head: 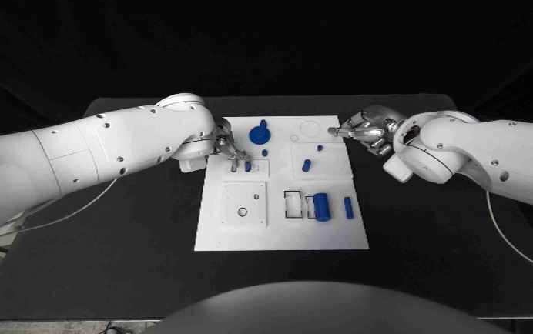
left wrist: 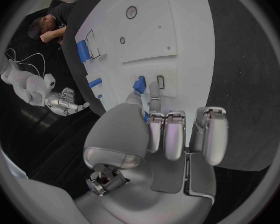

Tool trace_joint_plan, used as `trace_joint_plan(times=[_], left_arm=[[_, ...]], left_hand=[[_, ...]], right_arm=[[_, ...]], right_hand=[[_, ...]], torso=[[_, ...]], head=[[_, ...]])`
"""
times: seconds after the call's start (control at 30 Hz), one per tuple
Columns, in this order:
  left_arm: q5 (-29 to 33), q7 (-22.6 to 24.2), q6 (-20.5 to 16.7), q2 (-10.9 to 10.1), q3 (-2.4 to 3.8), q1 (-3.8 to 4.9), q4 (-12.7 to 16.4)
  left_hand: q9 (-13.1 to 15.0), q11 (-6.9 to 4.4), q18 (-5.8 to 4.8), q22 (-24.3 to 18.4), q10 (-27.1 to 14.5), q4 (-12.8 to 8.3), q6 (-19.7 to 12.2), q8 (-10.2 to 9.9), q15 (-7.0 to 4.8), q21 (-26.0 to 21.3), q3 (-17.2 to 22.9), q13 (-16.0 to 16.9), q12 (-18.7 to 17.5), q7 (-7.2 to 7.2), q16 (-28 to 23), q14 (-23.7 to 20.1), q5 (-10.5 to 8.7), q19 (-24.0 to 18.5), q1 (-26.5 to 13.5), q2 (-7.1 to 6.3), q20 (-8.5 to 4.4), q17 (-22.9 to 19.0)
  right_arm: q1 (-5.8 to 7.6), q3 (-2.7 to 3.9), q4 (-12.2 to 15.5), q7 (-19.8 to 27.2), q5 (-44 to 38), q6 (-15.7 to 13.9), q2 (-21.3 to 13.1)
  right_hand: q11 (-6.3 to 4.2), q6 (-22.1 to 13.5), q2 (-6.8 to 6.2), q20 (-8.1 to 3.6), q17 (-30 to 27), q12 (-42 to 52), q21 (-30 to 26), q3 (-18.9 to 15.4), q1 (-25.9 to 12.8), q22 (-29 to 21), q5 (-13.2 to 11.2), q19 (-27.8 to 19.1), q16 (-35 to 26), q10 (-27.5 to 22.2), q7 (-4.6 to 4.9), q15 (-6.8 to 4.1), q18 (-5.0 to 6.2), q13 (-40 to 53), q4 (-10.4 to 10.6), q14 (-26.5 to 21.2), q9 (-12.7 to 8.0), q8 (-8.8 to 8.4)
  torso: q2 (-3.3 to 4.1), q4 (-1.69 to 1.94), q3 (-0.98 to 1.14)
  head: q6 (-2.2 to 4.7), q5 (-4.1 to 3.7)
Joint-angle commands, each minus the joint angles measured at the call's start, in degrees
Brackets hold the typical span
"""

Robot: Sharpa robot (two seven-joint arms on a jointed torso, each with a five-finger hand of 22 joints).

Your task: Assemble the parts on the task board

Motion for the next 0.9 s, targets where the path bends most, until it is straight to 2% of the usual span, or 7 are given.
trace_joint_plan(times=[0.03,0.9], left_arm=[[0.42,0.5,1.52,0.04,-0.01,-0.01,0.2],[0.96,1.08,3.3,0.02,-0.01,-0.01,0.11]], left_hand=[[0.07,-0.42,-0.43,15.1,6.06,0.01,-0.18,-0.27,-0.32,0.14,0.03,14.84,-0.16,-0.22,0.15,6.07,0.17,6.13,0.36,-0.14,0.3,15.09],[0.1,-0.43,-0.43,15.1,6.06,-0.01,-0.18,-0.32,-0.33,0.14,0.0,14.84,-0.16,-0.21,0.15,6.07,0.15,6.13,0.64,-0.31,0.3,15.09]], right_arm=[[-0.04,-0.01,0.0,-0.04,-0.34,0.69,0.02],[-0.05,-0.01,-0.03,-0.06,-0.34,0.74,-0.04]], right_hand=[[0.4,0.05,0.1,0.4,15.1,0.16,0.26,-0.38,0.56,15.09,-0.05,5.89,0.23,6.01,0.48,0.54,-0.38,15.09,-0.03,5.98,0.06,0.35],[0.4,0.05,0.1,0.4,15.1,0.16,0.26,-0.38,0.56,15.09,-0.05,5.89,0.23,6.01,0.48,0.54,-0.38,15.09,-0.03,5.98,0.06,0.35]], torso=[[-0.01,0.01,0.0],[-0.02,0.04,0.03]], head=[[0.01,0.02],[0.01,-0.25]])
